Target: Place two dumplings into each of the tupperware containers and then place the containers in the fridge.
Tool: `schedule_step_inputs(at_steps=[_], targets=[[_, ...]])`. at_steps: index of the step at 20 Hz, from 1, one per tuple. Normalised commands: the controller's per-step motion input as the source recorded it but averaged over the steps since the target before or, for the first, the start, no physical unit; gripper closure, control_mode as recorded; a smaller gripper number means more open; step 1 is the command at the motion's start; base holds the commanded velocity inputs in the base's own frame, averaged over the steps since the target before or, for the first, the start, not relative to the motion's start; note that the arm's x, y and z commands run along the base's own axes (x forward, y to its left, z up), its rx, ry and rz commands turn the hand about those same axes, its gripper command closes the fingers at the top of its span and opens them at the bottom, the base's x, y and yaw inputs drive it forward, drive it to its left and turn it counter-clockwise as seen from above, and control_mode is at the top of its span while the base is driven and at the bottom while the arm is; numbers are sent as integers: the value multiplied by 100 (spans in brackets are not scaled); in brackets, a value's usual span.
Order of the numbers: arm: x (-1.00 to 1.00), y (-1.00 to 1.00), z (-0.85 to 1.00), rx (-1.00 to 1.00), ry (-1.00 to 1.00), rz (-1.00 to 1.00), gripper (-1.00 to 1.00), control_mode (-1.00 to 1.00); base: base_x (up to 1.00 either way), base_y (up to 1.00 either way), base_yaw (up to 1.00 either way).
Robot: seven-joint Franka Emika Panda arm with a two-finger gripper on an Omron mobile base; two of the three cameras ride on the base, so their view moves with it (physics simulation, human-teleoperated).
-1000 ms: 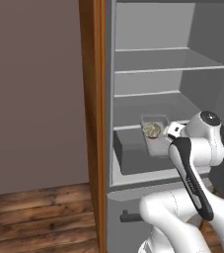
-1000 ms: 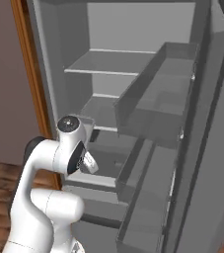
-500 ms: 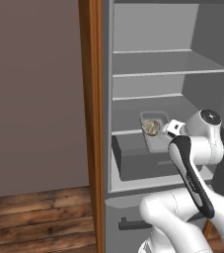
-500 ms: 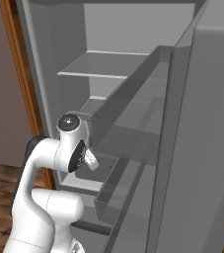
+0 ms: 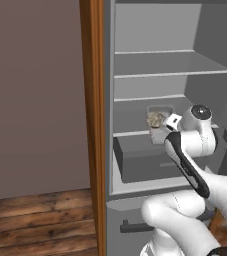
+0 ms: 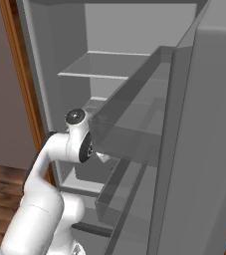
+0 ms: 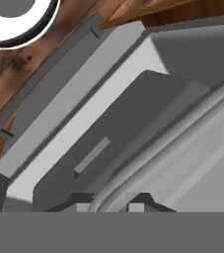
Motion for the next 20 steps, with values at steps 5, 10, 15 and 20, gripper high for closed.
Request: schedule_step_inputs(at_steps=[5, 10, 15, 20], targets=[[61, -60, 7, 2, 0, -17, 100, -100, 0, 0, 0], [46, -47, 12, 0, -4, -20, 100, -100, 0, 0, 0], [57, -26, 16, 6, -1, -11, 100, -100, 0, 0, 0], [43, -44, 0, 18, 0, -1, 100, -100, 0, 0, 0]])
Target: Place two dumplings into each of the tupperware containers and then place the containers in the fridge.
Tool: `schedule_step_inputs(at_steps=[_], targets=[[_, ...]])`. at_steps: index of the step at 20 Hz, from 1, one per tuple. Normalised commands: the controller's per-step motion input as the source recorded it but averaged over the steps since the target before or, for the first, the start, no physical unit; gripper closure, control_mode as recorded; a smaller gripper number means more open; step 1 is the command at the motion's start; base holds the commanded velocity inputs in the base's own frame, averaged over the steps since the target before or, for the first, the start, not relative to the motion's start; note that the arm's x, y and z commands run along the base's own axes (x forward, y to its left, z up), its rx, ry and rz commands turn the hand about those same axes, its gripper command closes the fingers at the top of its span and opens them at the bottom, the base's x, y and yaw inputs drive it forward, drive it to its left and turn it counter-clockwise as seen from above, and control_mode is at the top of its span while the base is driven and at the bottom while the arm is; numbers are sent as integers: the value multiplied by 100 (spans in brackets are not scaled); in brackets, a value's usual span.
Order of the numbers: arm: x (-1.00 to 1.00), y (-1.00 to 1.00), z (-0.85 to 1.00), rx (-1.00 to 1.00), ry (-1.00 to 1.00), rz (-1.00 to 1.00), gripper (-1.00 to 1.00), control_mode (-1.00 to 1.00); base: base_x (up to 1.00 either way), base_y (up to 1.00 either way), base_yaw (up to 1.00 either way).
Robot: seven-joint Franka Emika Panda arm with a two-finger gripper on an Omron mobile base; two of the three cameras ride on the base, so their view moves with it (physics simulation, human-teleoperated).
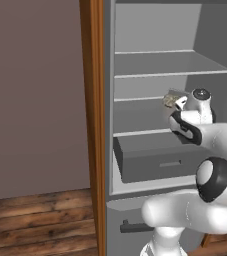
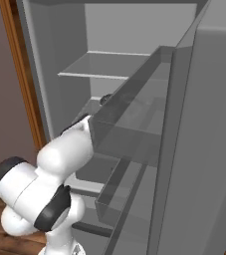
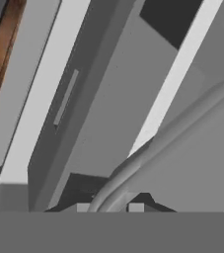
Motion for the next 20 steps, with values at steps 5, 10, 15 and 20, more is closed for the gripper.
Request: schedule_step_inputs(at_steps=[5, 10, 15, 20], targets=[[67, -27, 0, 8, 0, 0, 100, -100, 0, 0, 0], [72, -6, -10, 3, 0, 0, 100, -100, 0, 0, 0], [64, -34, -17, 5, 0, 0, 100, -100, 0, 0, 0], [50, -26, -8, 1, 0, -2, 100, -100, 0, 0, 0]])
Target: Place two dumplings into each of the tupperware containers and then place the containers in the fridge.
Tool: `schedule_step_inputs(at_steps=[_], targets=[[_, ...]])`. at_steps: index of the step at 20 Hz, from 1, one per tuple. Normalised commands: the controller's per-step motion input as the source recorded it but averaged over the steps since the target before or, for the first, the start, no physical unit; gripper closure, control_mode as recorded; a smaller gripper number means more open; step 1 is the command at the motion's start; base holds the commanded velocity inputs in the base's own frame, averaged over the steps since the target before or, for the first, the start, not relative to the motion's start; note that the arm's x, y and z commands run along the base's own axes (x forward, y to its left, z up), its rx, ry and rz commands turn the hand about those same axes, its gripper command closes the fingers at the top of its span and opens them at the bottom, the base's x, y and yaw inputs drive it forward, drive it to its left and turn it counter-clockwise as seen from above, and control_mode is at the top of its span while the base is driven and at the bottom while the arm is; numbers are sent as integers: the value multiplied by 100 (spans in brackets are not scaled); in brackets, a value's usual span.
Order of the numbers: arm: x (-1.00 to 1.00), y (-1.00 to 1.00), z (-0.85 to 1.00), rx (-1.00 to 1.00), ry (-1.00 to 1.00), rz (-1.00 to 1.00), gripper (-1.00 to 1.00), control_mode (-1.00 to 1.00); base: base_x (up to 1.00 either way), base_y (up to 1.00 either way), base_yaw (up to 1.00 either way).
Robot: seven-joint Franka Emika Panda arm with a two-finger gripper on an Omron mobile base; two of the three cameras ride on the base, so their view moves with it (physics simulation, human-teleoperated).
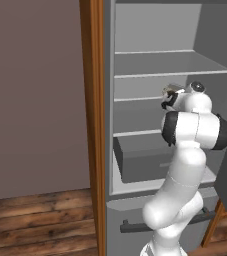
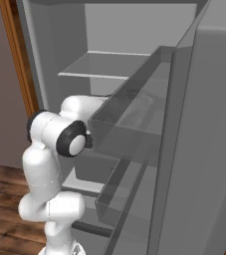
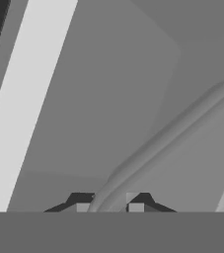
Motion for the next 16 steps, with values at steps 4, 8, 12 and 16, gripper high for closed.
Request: schedule_step_inputs(at_steps=[4, 8, 12, 16], targets=[[55, -6, -40, 0, 0, -4, 100, -100, 0, 0, 0], [53, -4, -48, 0, 0, -3, 100, -100, 0, 0, 0], [50, -22, -54, 0, 3, -3, 100, -100, 0, 0, 0], [49, -9, -46, 0, 4, -2, 100, -100, 0, 0, 0]])
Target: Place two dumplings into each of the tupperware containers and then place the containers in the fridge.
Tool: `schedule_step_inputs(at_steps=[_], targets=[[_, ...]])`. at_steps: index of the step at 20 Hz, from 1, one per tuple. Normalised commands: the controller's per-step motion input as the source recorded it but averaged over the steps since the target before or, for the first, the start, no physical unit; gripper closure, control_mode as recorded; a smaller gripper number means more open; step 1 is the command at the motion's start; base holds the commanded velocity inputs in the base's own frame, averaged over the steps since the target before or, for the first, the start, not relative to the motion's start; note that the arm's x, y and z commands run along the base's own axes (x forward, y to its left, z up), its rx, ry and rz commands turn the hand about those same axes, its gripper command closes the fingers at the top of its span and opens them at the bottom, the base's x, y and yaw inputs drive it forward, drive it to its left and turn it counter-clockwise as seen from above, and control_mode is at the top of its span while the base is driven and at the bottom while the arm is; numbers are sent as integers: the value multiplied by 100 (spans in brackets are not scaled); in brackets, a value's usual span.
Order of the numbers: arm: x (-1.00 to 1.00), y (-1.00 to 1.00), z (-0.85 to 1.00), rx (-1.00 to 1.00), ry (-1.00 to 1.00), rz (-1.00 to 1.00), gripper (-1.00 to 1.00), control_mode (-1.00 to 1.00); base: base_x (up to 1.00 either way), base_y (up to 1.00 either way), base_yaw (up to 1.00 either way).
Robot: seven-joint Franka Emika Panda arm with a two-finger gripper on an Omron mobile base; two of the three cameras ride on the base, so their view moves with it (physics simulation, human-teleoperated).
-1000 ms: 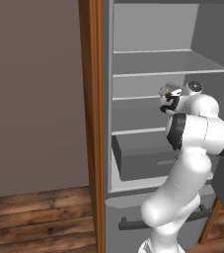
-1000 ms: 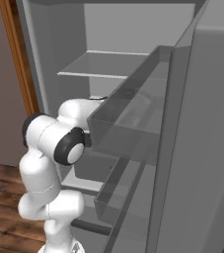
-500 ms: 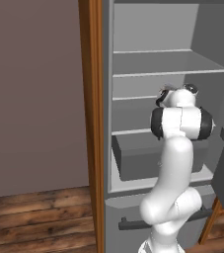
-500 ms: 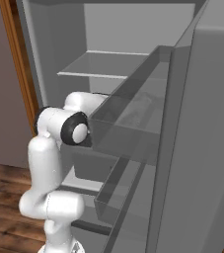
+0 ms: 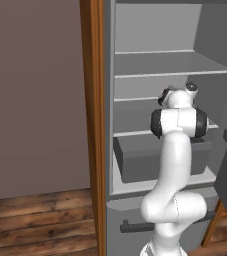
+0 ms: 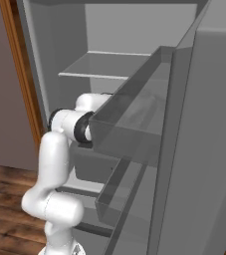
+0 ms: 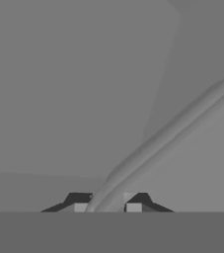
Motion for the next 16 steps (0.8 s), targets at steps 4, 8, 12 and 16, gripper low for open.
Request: schedule_step_inputs(at_steps=[4, 8, 12, 16], targets=[[34, 7, -44, 0, 1, -3, -100, -100, 0, 0, 0], [8, 0, -36, 0, -2, -1, -100, -100, 0, 0, 0], [-31, 0, -7, 0, -29, 0, -100, -100, 0, 0, 0], [-78, 0, 0, 0, -58, 0, -100, -100, 0, 0, 0]])
